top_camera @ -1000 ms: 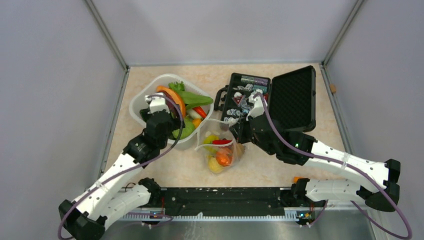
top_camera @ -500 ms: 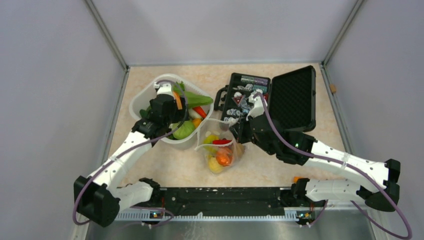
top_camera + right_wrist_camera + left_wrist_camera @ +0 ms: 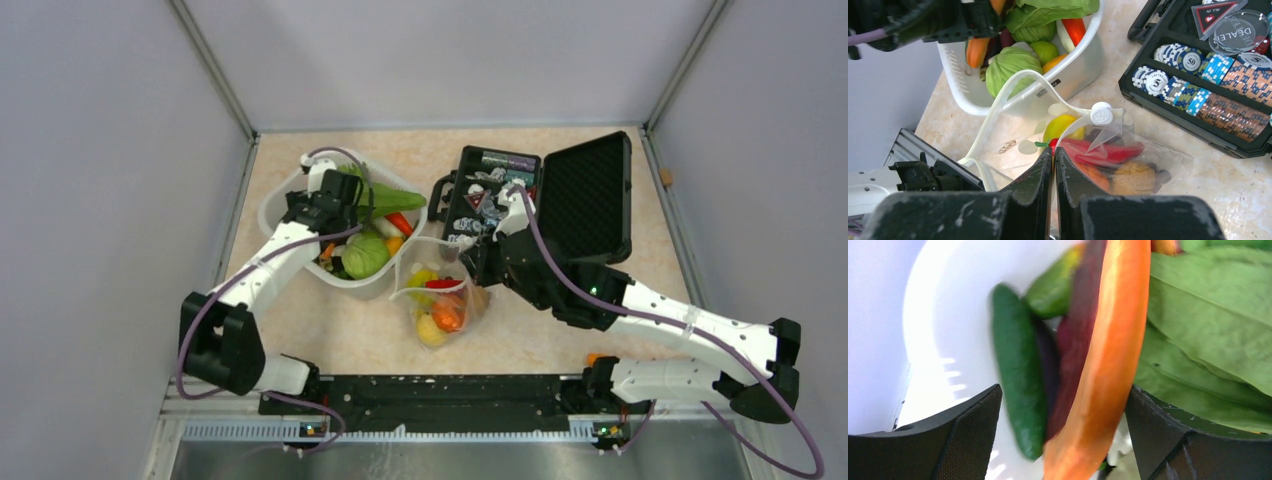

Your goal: Place the food in the zip-top bag and seal the zipper

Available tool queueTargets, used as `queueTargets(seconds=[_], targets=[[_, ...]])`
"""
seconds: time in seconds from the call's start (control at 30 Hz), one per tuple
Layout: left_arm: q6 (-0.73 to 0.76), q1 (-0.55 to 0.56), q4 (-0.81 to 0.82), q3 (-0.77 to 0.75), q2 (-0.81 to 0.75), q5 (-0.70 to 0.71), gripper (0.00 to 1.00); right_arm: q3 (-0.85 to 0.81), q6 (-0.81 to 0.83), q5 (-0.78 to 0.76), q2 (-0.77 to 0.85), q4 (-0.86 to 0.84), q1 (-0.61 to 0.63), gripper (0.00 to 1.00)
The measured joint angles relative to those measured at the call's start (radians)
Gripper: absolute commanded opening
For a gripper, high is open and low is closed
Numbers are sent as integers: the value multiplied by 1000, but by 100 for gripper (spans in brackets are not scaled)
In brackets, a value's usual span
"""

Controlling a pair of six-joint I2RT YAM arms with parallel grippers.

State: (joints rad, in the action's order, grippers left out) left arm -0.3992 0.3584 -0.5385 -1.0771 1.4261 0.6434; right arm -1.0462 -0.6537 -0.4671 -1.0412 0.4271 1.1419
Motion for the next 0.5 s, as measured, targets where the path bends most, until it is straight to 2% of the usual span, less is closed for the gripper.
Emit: queueTargets(seconds=[0.13,0.33,0.4,0.5], targets=[[2,-57,-25,26,-126,45,80,0,5,-2,0,-1,0,6],[9,-150,-25,33,-249,82,78,0,23,-2,-9,-1,0,6],[8,-172,-28,46,-253,63,79,0,26,-1,-16,-1,0,6],[19,-178,-32,54,-254,-63,79,0,26,-1,-20,-1,0,5]])
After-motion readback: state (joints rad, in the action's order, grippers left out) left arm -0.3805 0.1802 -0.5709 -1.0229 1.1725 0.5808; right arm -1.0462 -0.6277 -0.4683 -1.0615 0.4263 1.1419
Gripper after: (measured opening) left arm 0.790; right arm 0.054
